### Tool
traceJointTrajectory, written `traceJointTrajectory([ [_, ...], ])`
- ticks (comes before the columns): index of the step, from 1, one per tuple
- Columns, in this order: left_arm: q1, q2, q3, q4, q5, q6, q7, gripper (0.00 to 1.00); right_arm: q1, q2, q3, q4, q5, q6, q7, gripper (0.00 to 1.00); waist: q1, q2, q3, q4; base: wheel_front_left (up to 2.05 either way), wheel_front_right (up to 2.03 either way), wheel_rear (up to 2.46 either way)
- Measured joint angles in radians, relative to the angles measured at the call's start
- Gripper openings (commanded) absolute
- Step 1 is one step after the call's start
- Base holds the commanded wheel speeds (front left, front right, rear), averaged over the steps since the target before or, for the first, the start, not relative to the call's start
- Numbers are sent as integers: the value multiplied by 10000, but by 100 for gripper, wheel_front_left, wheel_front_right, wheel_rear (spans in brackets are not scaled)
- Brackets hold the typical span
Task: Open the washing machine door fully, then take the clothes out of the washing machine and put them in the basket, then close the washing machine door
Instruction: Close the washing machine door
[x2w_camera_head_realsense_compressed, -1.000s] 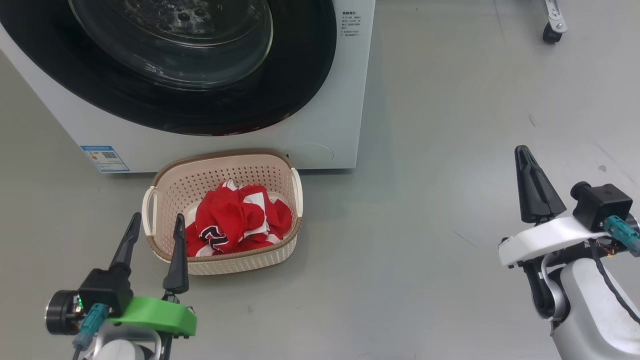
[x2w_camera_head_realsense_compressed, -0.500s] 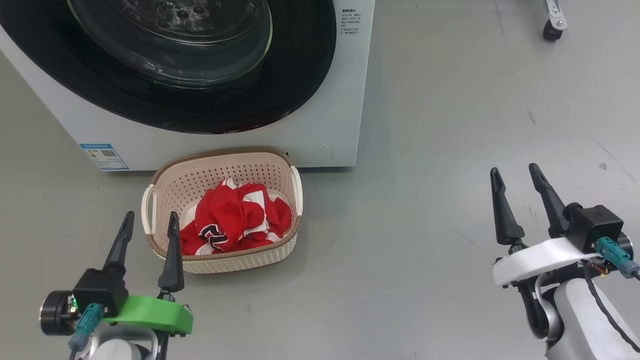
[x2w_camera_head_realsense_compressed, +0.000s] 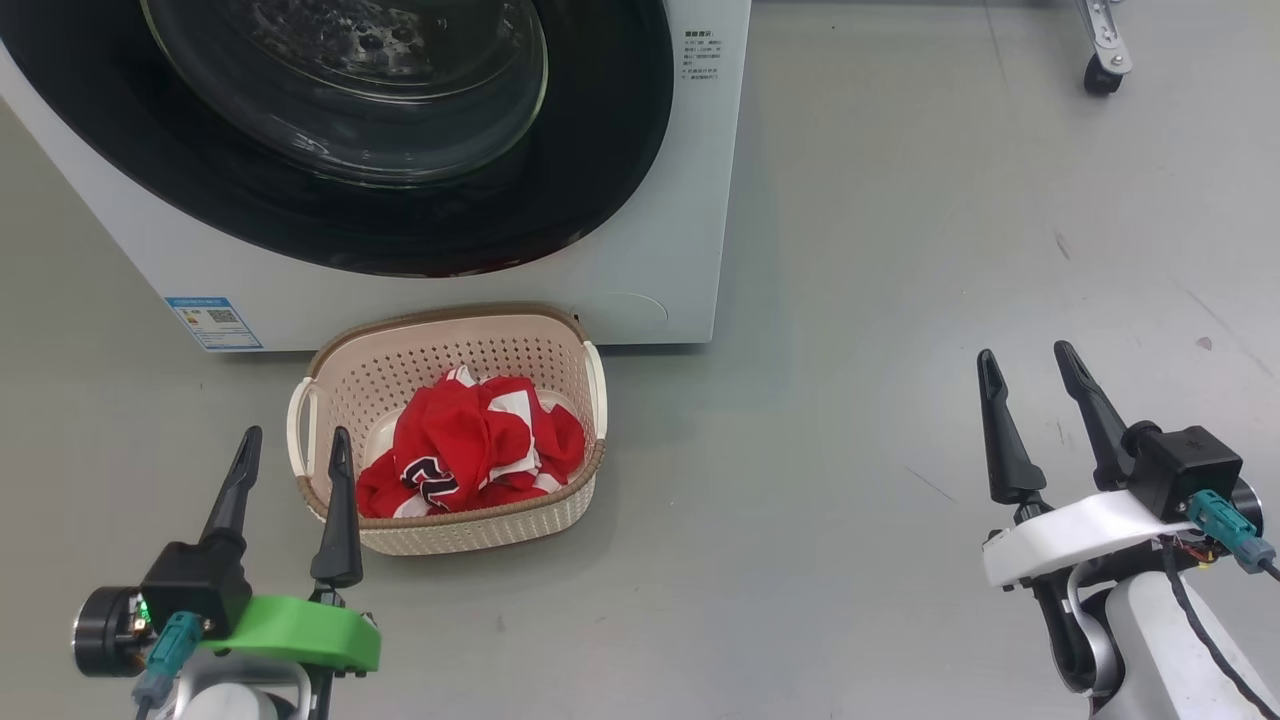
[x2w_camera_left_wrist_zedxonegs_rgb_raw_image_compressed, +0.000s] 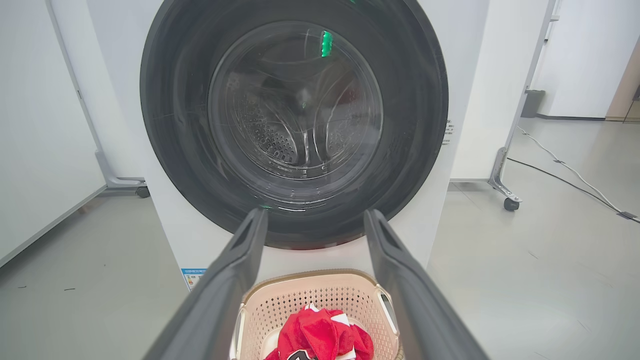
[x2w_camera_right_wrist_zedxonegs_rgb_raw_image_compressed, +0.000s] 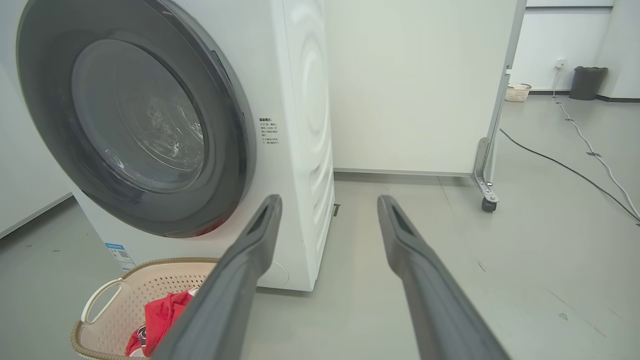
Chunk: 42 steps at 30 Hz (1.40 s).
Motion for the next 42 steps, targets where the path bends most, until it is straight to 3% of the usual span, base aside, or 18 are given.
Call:
traceJointTrajectory([
  [20,159,-8,-10,104,113,203,0,100,117,111,-228,-132,-341,180,0,100,0,0,24,53,0,0,0],
  [27,198,-10,-136,278,-608,182,0,100,149,171,-284,-150,-449,211,0,100,0,0,23,81,0,0,0],
  [42,200,-10,-132,203,-1108,-65,0,100,166,255,-347,-144,-698,357,0,100,0,0,-22,86,0,0,0],
])
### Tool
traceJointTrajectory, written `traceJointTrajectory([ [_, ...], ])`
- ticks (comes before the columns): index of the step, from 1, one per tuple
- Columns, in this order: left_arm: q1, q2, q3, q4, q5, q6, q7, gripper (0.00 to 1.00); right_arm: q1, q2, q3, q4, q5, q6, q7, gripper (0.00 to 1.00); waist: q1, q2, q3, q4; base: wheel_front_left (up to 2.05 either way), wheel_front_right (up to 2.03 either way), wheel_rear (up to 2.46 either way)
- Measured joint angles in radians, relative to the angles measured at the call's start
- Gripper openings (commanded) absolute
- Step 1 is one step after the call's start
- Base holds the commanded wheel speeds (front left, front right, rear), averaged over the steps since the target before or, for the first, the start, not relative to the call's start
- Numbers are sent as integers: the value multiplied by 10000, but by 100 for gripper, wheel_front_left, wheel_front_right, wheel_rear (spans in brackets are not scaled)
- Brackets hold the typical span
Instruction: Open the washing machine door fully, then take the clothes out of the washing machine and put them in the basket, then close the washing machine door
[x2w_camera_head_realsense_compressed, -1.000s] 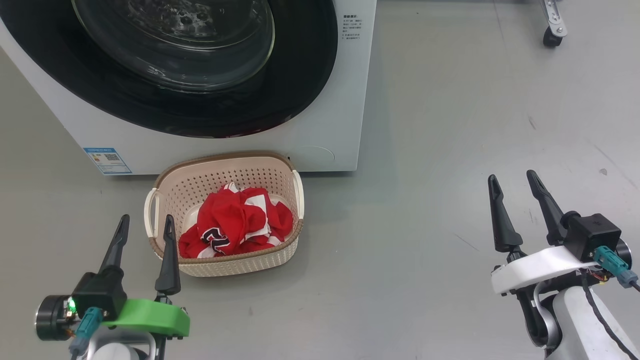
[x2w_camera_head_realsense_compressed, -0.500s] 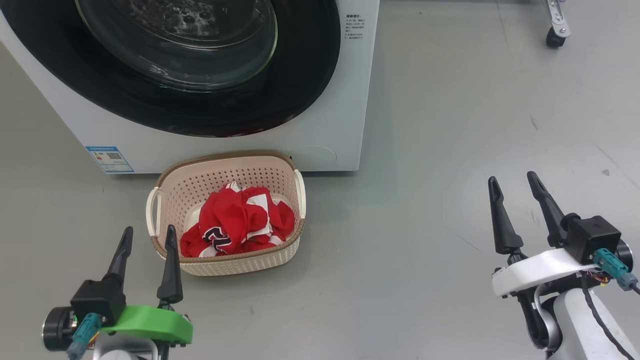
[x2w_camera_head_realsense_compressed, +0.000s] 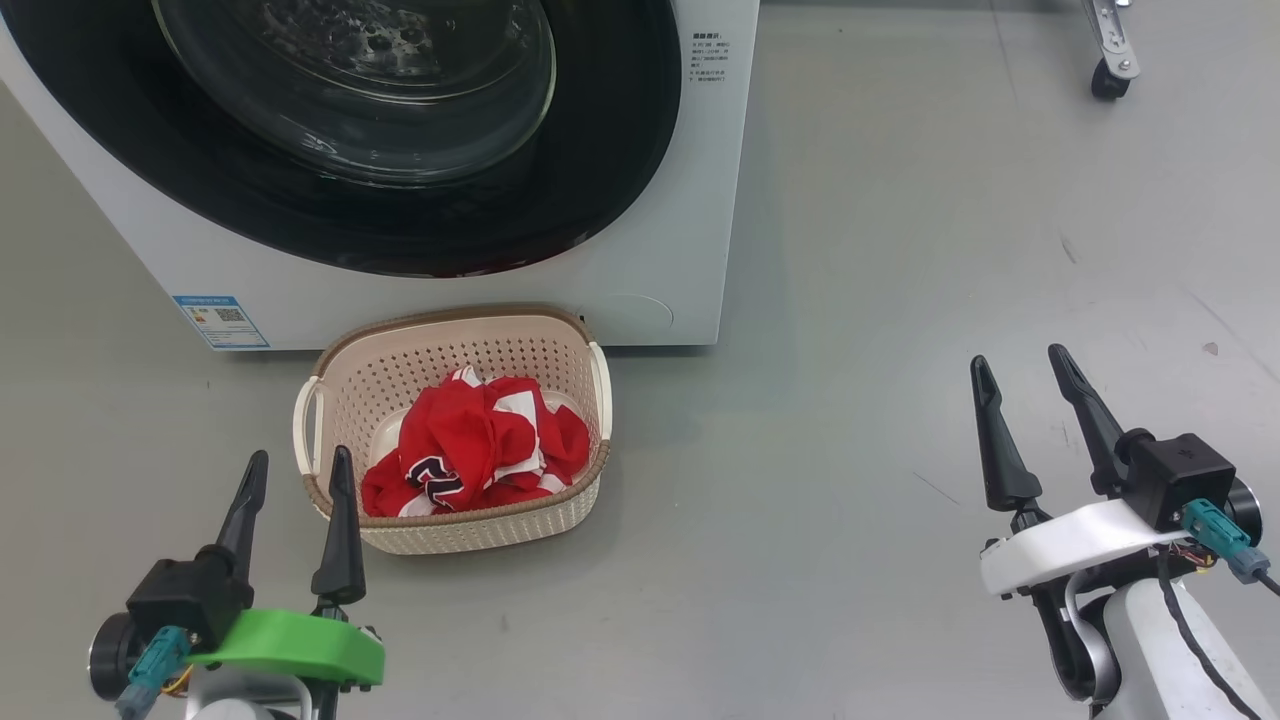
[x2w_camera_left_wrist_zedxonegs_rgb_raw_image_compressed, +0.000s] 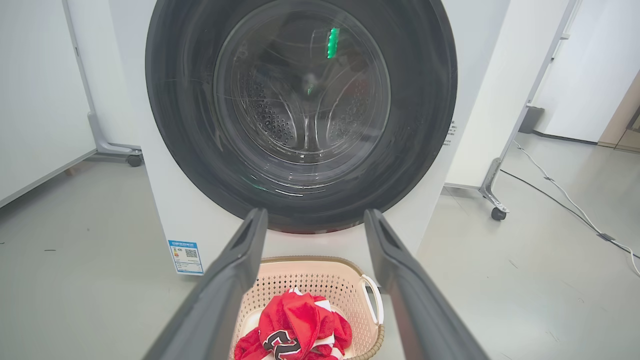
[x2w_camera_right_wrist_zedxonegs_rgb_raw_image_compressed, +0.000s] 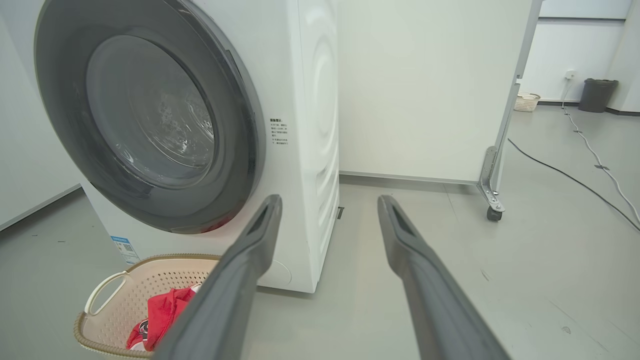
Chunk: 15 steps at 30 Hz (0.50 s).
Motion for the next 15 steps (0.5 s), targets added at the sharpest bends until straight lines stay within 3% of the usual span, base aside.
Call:
traceJointTrajectory([
  [15,58,0,36,84,-328,-84,0,100,33,104,-105,82,-125,86,0,100,0,0,-27,-4,0,0,0],
])
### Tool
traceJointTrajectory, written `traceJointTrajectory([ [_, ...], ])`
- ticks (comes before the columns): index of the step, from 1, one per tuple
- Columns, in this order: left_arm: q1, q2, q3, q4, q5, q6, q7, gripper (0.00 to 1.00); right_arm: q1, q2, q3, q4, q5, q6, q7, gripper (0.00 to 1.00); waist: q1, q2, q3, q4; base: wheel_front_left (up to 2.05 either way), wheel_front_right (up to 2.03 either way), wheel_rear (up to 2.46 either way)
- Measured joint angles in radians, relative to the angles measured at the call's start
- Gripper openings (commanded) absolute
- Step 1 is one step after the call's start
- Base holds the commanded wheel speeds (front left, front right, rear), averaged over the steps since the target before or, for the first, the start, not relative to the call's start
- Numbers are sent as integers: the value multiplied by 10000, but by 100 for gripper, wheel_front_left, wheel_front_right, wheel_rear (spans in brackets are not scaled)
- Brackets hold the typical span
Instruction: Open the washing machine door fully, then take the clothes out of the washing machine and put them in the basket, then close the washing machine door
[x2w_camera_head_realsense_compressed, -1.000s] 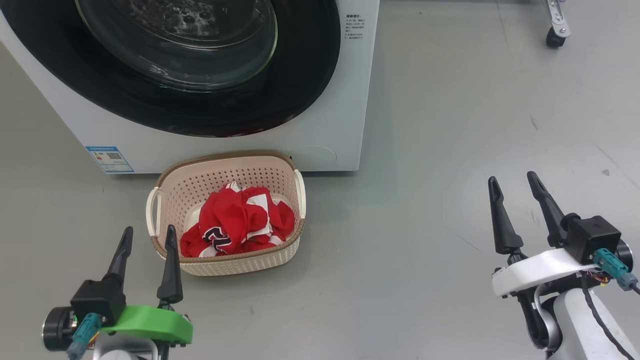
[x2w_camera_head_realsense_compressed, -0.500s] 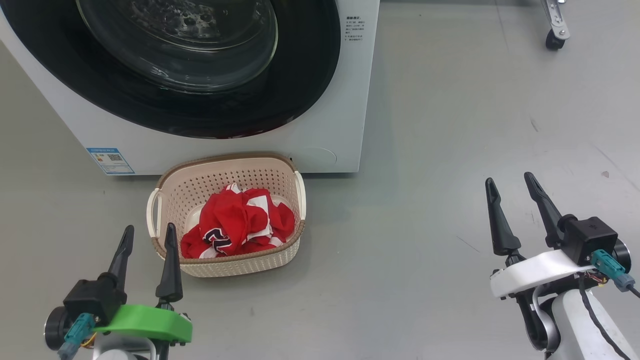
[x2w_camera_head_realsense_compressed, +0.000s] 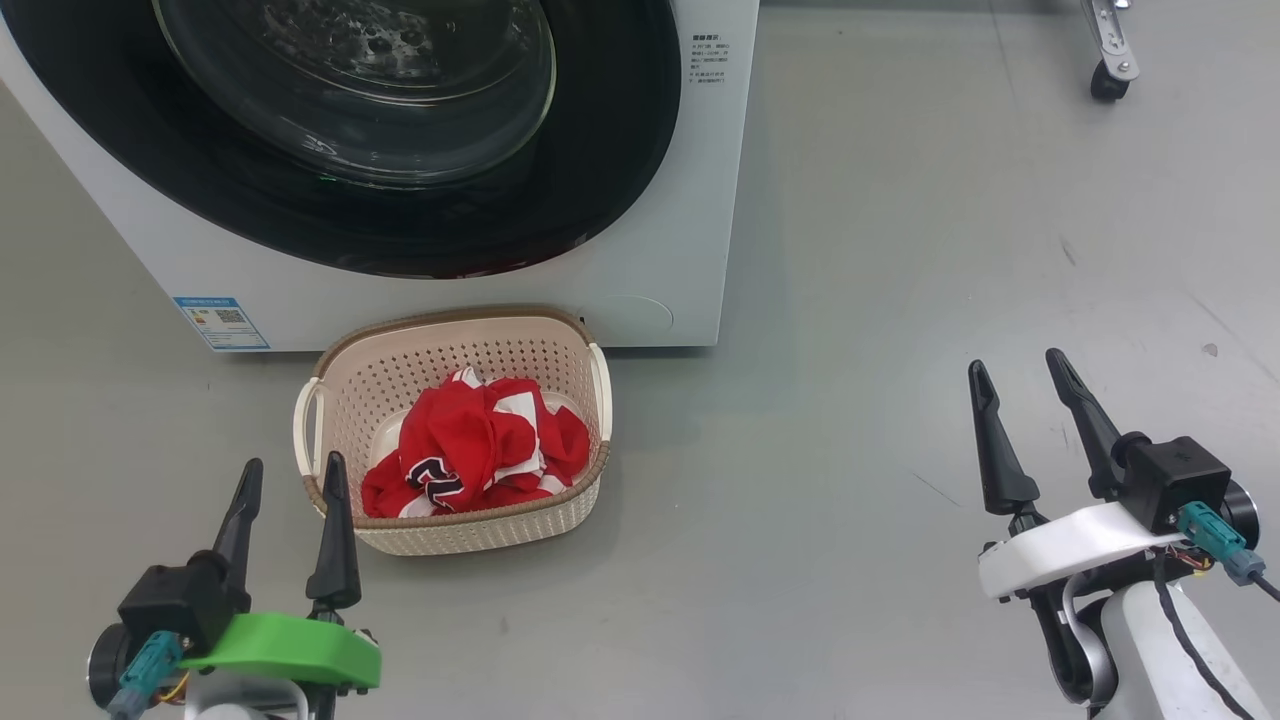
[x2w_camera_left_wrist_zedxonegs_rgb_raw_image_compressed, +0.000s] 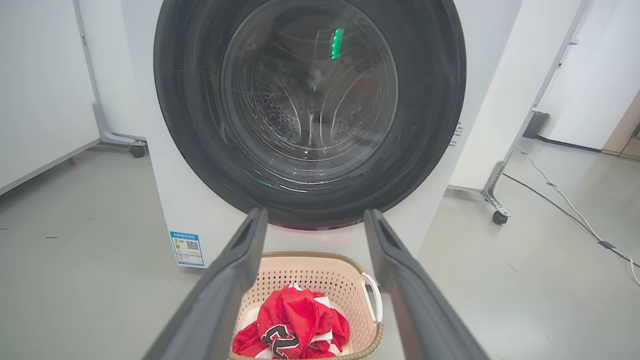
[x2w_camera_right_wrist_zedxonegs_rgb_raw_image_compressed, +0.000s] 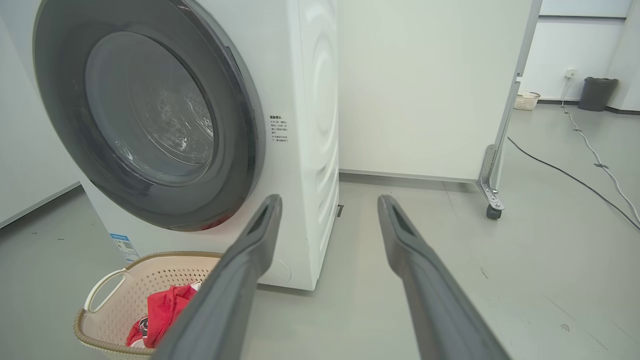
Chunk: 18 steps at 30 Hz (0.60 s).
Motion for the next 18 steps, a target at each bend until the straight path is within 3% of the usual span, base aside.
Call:
traceJointTrajectory([
  [2,0,0,8,-12,-94,0,0,100,0,15,-13,6,-38,2,0,100,0,0,-1,0,0,0,0],
  [3,0,0,15,-10,-226,-2,0,0,0,21,-23,6,-38,2,0,0,0,0,-1,1,0,0,0],
  [11,248,-182,-84,614,-332,0,25,0,516,307,71,598,46,-2,38,0,0,0,-6,1,0,0,0],
  [18,247,-182,36,685,-1066,-4,259,0,517,337,-67,594,773,4,184,0,0,0,-85,15,0,0,0],
])
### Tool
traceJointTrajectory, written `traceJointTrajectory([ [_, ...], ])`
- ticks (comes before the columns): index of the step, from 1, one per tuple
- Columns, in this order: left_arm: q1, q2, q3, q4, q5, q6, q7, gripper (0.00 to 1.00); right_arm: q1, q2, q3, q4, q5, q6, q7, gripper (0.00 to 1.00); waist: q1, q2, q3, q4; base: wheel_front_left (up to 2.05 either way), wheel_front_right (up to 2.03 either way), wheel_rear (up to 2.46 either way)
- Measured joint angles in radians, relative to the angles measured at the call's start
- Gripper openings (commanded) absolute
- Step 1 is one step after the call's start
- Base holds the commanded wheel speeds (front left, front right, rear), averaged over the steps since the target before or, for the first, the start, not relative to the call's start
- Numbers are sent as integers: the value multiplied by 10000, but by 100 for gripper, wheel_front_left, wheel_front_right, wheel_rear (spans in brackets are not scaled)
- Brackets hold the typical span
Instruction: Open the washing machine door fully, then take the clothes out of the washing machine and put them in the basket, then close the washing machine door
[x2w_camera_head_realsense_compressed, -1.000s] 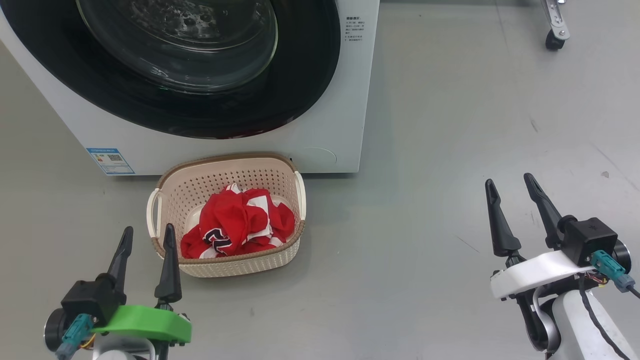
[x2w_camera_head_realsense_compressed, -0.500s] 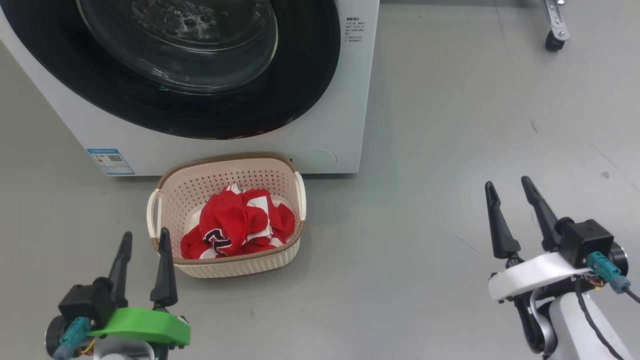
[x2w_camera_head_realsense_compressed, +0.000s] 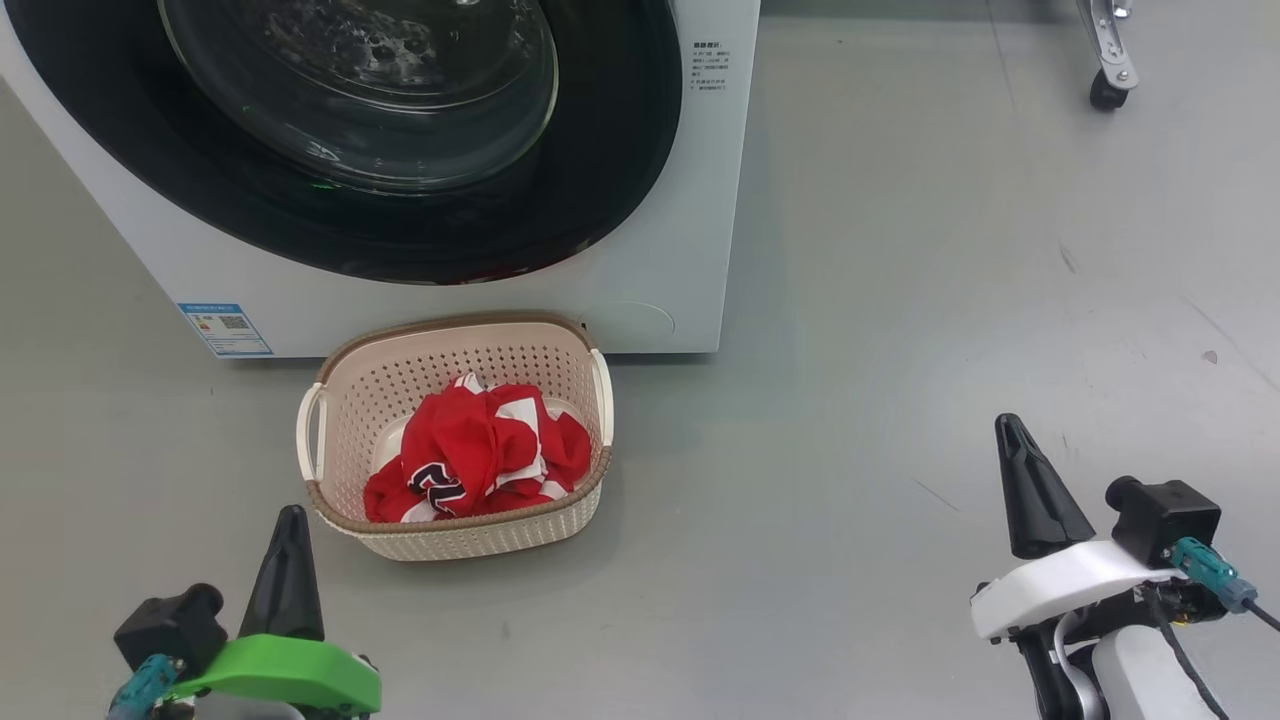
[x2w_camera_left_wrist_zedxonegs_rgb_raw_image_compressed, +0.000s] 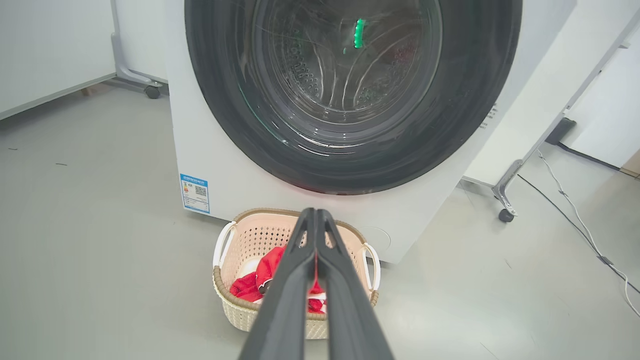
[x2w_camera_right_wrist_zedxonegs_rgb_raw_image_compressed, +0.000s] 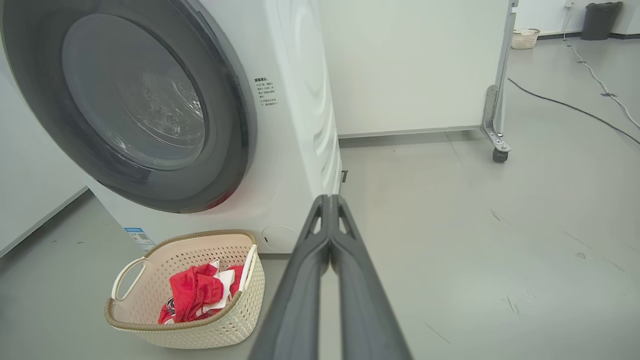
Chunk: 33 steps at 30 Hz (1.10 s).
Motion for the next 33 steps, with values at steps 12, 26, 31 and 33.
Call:
traceJointTrajectory([
  [12,-3,2,169,56,-1751,-178,468,0,0,113,-376,-2,1900,86,464,0,0,0,-154,36,0,0,0],
  [26,-12,2,435,61,-3294,-314,1012,0,0,194,-802,0,3687,184,982,0,0,0,-303,70,0,0,0],
  [31,-16,4,504,63,-3891,-393,1181,0,0,211,-941,4,4322,265,1160,0,1,0,-356,81,0,0,0],
  [33,-18,4,539,63,-4155,-395,1260,0,0,224,-1005,4,4558,274,1244,0,0,0,-377,86,0,0,0],
])
